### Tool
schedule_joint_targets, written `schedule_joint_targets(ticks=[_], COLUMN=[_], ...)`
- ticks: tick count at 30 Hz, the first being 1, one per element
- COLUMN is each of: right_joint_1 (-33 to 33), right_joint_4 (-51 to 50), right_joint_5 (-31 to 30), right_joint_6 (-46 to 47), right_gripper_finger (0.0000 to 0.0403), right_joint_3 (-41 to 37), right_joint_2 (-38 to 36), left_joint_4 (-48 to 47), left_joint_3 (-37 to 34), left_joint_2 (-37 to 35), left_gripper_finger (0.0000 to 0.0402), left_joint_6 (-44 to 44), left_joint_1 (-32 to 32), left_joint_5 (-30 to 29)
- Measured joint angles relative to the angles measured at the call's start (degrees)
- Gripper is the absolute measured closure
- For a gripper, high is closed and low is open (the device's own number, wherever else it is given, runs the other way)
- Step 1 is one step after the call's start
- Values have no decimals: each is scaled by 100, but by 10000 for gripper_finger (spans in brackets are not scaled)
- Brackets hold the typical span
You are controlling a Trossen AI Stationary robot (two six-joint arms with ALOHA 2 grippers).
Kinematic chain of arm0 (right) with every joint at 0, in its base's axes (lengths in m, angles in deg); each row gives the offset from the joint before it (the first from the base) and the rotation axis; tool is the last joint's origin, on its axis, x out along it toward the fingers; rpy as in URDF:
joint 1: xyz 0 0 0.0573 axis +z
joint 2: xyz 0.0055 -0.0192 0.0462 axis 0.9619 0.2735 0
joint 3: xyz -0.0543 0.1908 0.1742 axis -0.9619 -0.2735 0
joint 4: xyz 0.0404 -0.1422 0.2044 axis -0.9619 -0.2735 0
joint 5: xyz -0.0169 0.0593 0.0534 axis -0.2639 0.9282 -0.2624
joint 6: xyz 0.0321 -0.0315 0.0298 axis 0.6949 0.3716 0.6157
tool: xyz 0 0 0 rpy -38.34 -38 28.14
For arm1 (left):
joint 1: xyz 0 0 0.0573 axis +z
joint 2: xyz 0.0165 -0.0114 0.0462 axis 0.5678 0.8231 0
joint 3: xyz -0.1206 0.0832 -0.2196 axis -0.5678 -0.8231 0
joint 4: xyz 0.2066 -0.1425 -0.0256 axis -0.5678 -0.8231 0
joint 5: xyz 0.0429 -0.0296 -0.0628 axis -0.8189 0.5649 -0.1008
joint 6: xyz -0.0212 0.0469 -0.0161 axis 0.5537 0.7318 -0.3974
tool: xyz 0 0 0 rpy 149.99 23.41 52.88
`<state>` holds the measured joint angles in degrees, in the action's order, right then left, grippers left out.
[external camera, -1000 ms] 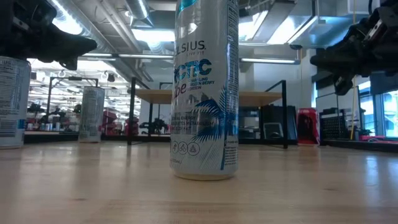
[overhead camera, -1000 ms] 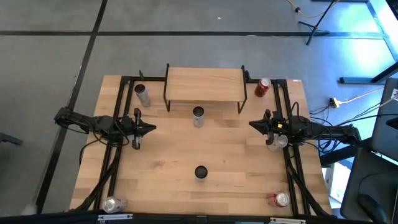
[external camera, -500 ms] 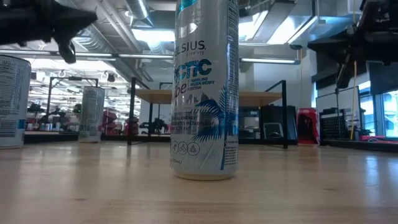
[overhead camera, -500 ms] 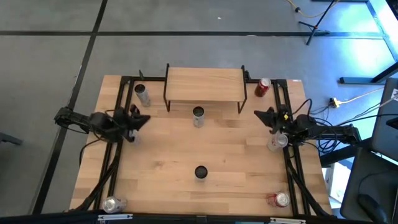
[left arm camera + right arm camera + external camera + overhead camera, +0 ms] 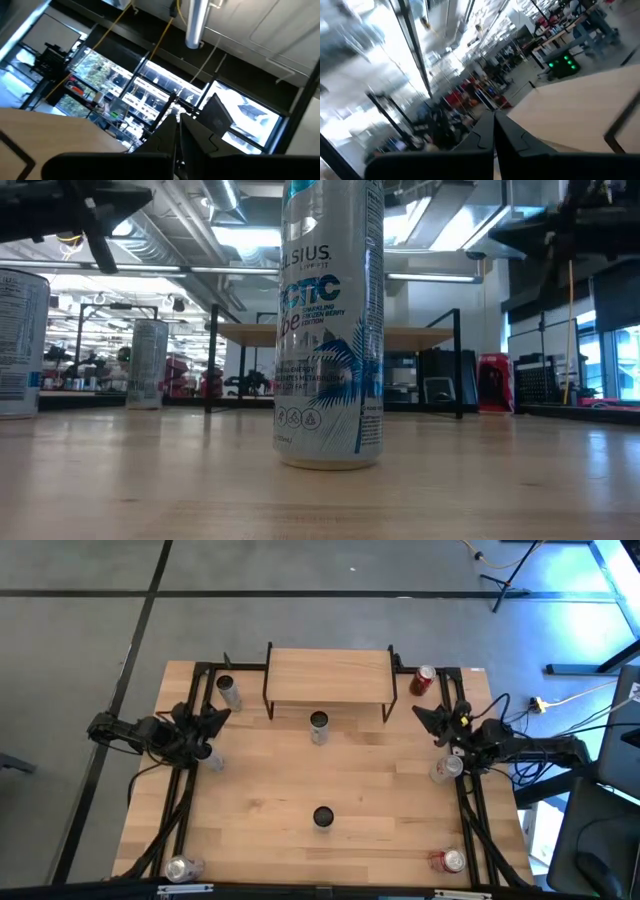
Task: Place canned beverage on shelf
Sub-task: Put the bottom white-pink soda can on the shelf
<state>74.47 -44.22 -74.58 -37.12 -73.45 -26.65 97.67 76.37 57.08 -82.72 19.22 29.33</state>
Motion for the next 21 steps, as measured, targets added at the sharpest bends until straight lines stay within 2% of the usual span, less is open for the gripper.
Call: schedule_joint_targets(ticks=[3,8,11,14,18,21], right_joint_1=[0,0,2,2,-41,-42], right_joint_4=[-34,-153,-71,37,49,-38], right_joint_5=[7,115,183,173,-420,-604], right_joint_6=[-394,-535,-574,-149,-429,-454], right_gripper_finger=[400,400,400,400,400,400], right_joint_3=[453,1235,1652,2061,2650,3133], right_joint_2=[727,1981,2768,3454,4296,4907], left_joint_4=[2,2,2,2,3,0], left_joint_3=[0,0,0,0,0,0], left_joint_2=[0,0,0,0,0,-2], left_gripper_finger=[386,386,386,386,386,386], left_joint_6=[-1,24,12,-220,-250,-256], left_joint_1=[0,0,-2,-2,-2,-2], left_joint_5=[-203,-658,-632,-277,-351,-372])
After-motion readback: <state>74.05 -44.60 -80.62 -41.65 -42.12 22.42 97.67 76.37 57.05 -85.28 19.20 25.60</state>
